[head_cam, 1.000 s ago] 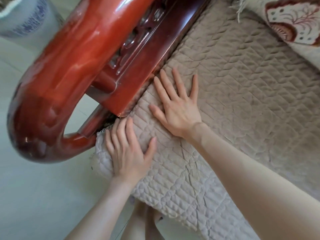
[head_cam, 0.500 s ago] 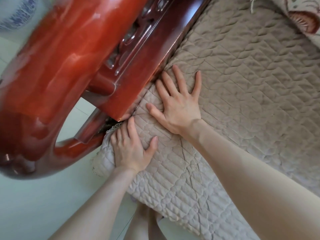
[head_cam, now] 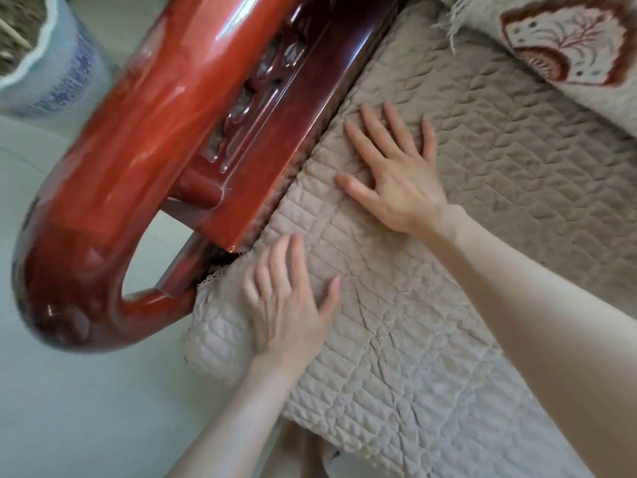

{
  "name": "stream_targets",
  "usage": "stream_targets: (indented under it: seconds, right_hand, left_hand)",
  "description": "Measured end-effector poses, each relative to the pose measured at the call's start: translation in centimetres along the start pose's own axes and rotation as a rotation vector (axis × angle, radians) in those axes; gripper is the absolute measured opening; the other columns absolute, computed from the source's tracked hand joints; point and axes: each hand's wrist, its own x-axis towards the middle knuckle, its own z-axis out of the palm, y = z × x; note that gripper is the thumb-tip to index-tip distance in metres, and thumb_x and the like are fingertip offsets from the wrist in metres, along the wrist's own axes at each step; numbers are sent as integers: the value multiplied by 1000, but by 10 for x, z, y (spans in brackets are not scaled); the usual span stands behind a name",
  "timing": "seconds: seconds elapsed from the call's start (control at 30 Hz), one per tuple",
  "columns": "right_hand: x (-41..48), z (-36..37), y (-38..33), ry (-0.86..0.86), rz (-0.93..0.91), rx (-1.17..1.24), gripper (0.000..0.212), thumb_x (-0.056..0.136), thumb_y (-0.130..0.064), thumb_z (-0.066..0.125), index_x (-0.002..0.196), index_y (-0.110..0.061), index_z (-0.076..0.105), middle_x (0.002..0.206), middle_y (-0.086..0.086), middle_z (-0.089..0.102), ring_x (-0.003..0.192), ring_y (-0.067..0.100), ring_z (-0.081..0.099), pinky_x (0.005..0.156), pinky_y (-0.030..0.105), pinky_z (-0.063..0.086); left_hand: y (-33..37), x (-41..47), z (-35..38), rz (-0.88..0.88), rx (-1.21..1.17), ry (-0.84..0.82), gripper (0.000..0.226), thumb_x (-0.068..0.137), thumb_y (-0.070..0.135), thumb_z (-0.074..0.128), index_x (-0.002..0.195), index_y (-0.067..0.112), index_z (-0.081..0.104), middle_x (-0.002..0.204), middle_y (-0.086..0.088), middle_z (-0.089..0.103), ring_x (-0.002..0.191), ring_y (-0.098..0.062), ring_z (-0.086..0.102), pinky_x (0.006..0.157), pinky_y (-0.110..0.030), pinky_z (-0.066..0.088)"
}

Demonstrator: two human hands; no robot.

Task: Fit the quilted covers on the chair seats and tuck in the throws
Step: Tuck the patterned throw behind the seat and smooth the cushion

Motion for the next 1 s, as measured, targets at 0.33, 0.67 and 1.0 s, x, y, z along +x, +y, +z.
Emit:
stream_targets:
  seconds: [0.33,0.67,1.0]
  right_hand:
    - [60,-1,36,-5,64,-81,83,87,-69,16,155,-23,16,163,-4,8,150,24,0,113,60,-5]
    - [85,14,38,-41,79,-123,78,87,-65,23,143,-15,46,153,1,39,149,25,14,110,65,-7]
    - [-30,-7,46,28,170,73,68,96,-57,23,154,-24,18,162,-4,12,150,18,5,118,48,-4]
  left_hand:
    - [23,87,26,93,-9,-109,86,90,64,36,151,4,27,157,-16,25,143,-27,29,112,-43,29]
    - [16,104,44,115,-97,-175,88,87,62,40,147,-1,32,151,-20,36,137,-31,38,110,-38,29]
    - [30,68,11,222,60,-195,81,92,60,33,152,6,21,158,-25,14,146,-43,11,116,-59,13]
